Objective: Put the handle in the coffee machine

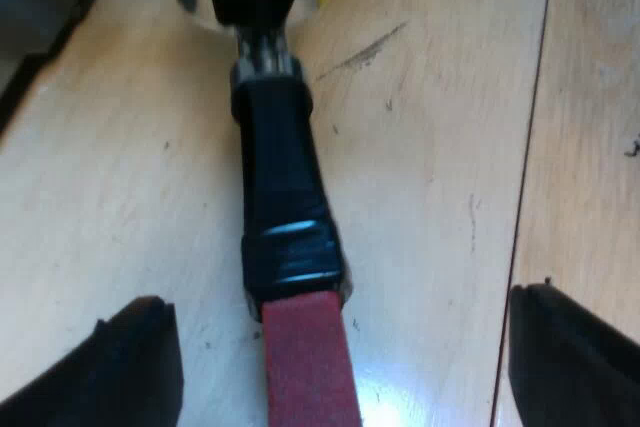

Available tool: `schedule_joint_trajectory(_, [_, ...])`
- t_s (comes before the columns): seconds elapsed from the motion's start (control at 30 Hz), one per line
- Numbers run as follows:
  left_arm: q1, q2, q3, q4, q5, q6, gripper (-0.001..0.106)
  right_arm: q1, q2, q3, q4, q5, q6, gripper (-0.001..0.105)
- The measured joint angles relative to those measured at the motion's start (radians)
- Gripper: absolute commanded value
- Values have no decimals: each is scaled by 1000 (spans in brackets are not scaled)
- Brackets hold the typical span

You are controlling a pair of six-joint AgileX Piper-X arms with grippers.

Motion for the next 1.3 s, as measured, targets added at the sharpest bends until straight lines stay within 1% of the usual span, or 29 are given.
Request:
schedule_joint_trajectory(0.17, [0, 108, 1, -58, 4, 0, 68, 0, -4, -29, 1, 0, 3, 0])
schedule_joint_trajectory(0.27, [0, 168, 1, -64, 4, 0, 68, 0, -4, -42, 4, -13, 3, 0])
schedule_joint_trajectory(0.43, [0, 228, 2, -105, 4, 13, 68, 0, -4, -46, 19, -20, 3, 0])
schedule_joint_trajectory(0.53, [0, 230, 2, -126, 4, 15, 68, 0, -4, -46, 30, -20, 3, 0])
schedule_joint_trajectory(0.8, [0, 230, 2, -120, 4, 20, 68, 0, -4, -46, 40, -20, 3, 0])
schedule_joint_trajectory(0.93, [0, 230, 33, -134, -12, 53, 68, 0, -4, -46, 40, -20, 3, 0])
schedule_joint_trajectory(1.07, [0, 230, 42, -162, -12, 53, 68, 0, -4, -46, 40, -20, 3, 0])
schedule_joint_trajectory(1.3, [0, 230, 42, -163, -13, 53, 68, 0, -4, -46, 40, -20, 3, 0])
